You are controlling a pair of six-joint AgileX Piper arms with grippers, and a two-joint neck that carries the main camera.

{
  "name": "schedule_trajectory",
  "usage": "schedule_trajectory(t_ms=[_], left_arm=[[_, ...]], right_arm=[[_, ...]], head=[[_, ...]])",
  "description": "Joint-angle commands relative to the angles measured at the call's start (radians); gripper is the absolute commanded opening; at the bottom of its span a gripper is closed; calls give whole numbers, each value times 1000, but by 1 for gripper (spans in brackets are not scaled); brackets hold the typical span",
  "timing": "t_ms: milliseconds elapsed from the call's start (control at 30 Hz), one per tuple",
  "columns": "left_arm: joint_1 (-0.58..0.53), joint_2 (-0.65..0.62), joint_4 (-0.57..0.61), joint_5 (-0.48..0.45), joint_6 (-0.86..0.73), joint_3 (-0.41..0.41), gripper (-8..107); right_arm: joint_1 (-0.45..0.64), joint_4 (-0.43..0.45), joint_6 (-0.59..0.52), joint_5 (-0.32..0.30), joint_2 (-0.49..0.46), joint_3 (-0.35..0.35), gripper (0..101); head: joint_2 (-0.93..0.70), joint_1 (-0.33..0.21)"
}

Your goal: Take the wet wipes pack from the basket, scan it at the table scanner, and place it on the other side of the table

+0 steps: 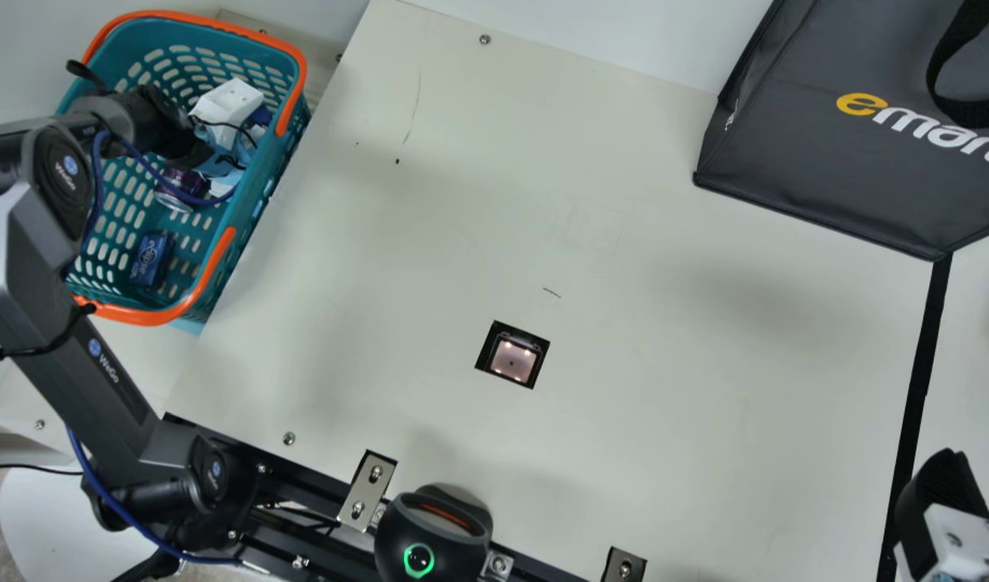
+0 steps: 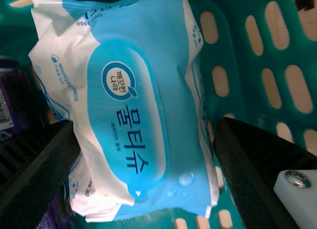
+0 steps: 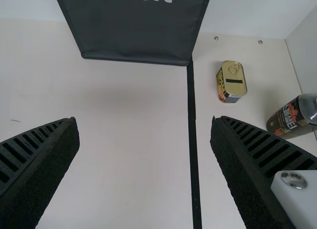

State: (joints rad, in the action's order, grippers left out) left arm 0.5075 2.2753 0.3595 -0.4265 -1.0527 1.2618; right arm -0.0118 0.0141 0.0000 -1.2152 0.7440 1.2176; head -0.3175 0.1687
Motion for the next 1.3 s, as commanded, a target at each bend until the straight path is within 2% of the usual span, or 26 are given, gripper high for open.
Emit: schedule_trajectory(t_ms=[0, 67, 567, 1267], left_arm=[[-3, 6, -10, 22, 13, -5, 90], [-7, 9, -18, 36, 25, -9, 90], [-24, -30, 9, 78, 60, -52, -8], [8, -202, 52, 73, 126, -158, -8]], right_arm=[[0, 0, 0, 0, 0, 0, 95], [0, 0, 0, 0, 0, 0, 95], [0, 0, 0, 0, 0, 0, 95], [0, -2, 0, 2, 0, 0, 95]], head=[[-4, -30], [-4, -30], [-4, -30], [-4, -30]])
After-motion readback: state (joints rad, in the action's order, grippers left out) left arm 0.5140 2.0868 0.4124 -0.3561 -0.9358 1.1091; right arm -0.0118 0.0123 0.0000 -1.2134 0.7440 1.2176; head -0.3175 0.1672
